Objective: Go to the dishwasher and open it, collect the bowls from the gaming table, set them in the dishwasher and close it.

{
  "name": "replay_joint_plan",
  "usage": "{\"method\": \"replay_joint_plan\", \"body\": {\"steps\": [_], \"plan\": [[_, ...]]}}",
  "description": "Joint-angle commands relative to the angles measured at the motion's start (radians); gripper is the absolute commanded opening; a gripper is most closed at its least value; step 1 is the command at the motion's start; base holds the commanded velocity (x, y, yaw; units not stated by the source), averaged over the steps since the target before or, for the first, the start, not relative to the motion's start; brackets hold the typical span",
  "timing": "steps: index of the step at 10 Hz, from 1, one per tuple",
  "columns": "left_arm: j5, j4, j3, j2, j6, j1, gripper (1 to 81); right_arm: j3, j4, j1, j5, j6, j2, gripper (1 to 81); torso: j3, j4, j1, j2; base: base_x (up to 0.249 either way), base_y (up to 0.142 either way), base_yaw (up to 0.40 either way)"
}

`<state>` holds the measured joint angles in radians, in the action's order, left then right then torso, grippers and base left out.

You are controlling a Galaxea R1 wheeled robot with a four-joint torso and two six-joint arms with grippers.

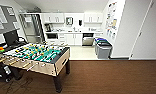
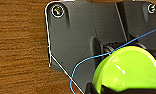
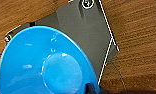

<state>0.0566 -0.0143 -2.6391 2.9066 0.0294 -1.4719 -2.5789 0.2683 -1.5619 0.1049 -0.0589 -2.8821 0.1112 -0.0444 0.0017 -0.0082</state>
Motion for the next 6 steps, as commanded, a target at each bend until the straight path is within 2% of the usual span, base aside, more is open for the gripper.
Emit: {"method": "replay_joint_plan", "body": {"steps": [1, 3, 6], "plan": [[0.066, 0.007, 0.001, -0.010, 0.006, 0.038, 1.0, 0.002, -0.001, 0.032, -0.062, -0.001, 0.016, 1.0, 0.000, 0.000, 0.000, 0.000, 0.172, -0.091, 0.000], [0.066, 0.007, -0.002, -0.010, 0.006, 0.038, 1.0, 0.002, -0.001, 0.032, -0.062, -0.001, 0.016, 1.0, 0.000, 0.000, 0.000, 0.000, 0.172, -0.081, 0.000], [0.066, 0.007, -0.001, -0.012, 0.006, 0.038, 1.0, 0.002, -0.001, 0.033, -0.062, -0.001, 0.015, 1.0, 0.000, 0.000, 0.000, 0.000, 0.173, 0.000, 0.000]]}}
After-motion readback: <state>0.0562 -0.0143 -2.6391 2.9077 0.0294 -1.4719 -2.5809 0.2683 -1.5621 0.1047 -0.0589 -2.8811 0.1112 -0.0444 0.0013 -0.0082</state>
